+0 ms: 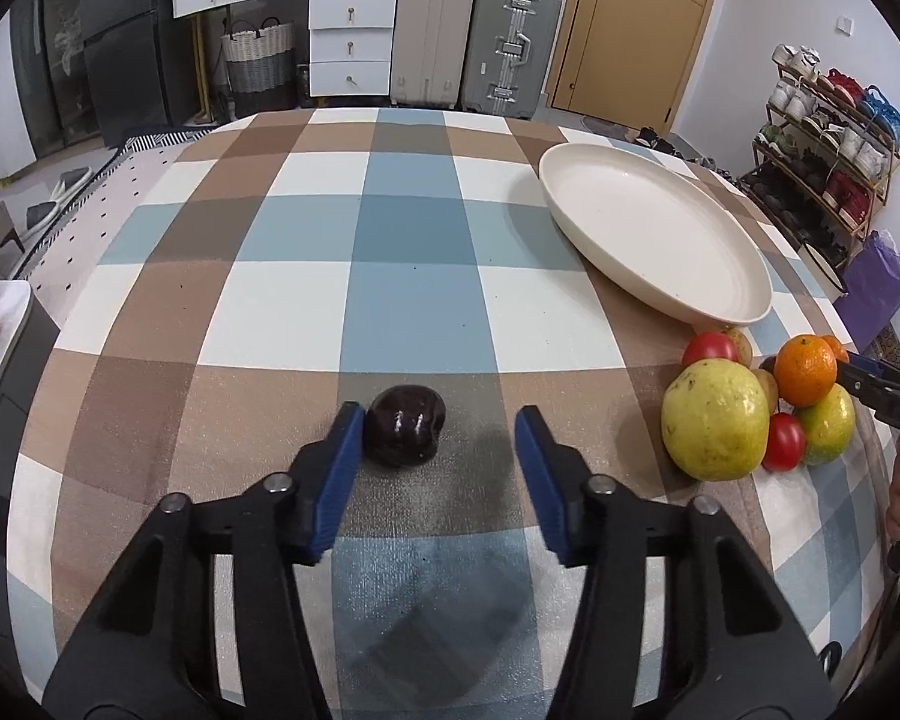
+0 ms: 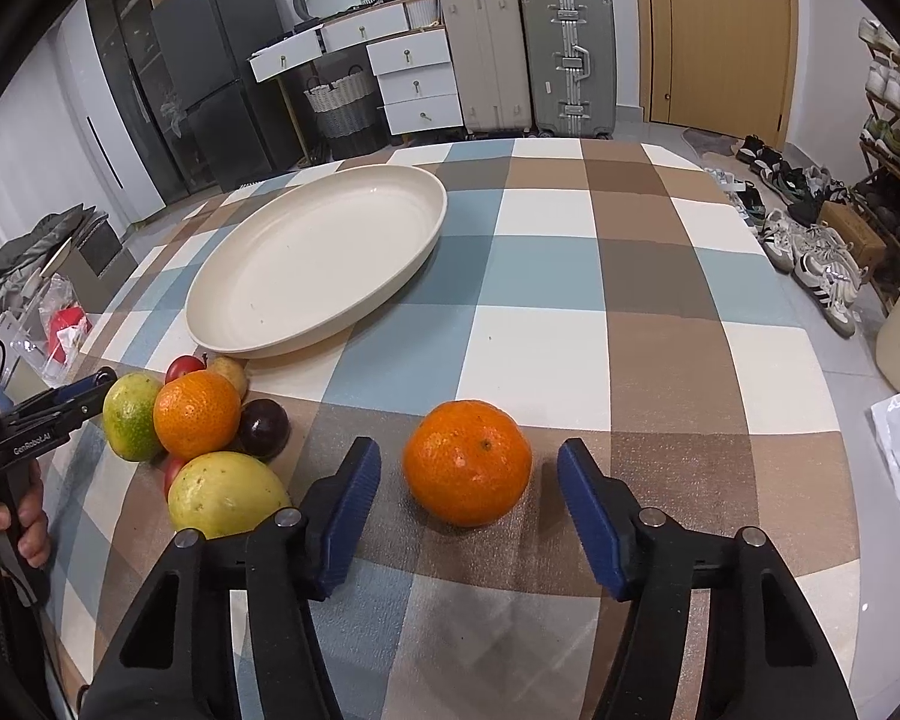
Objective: Organize fruits
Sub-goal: 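Grasp the dark plum with the left tool while the right tool grasps an orange, then carry the plum and orange onto the cream plate and open both tools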
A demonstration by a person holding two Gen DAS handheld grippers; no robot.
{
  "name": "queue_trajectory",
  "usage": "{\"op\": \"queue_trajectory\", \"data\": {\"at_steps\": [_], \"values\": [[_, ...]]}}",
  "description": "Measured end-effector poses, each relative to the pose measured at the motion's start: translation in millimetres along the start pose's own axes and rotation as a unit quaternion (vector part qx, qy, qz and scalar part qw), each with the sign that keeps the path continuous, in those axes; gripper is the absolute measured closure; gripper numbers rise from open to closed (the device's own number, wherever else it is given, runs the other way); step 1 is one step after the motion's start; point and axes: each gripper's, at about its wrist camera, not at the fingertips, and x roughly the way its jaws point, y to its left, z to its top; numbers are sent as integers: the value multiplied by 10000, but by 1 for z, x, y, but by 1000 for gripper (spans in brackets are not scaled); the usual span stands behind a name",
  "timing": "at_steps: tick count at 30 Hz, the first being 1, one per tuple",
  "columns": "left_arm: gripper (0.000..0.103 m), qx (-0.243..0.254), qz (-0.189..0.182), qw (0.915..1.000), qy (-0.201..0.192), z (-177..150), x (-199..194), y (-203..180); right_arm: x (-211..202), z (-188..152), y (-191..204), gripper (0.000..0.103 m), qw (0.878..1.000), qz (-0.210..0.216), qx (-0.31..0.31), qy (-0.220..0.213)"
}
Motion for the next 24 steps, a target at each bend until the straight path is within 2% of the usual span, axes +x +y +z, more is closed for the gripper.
{"op": "queue_trajectory", "data": {"at_steps": [1, 4, 12, 24], "values": [[68, 5, -6, 10000, 7, 0, 1, 0, 0, 0, 0, 44, 10000, -2, 6, 2], [81, 28, -92, 10000, 21, 0, 1, -1, 1, -1, -1, 50, 10000, -33, 8, 22], [81, 122, -80, 9998, -99, 0, -6, -10, 2, -2, -1, 60, 10000, 15, -37, 45], [81, 328, -44, 9986, -423, 6, -35, -30, -6, -2, 5, 61, 9999, -1, -149, -86]]}}
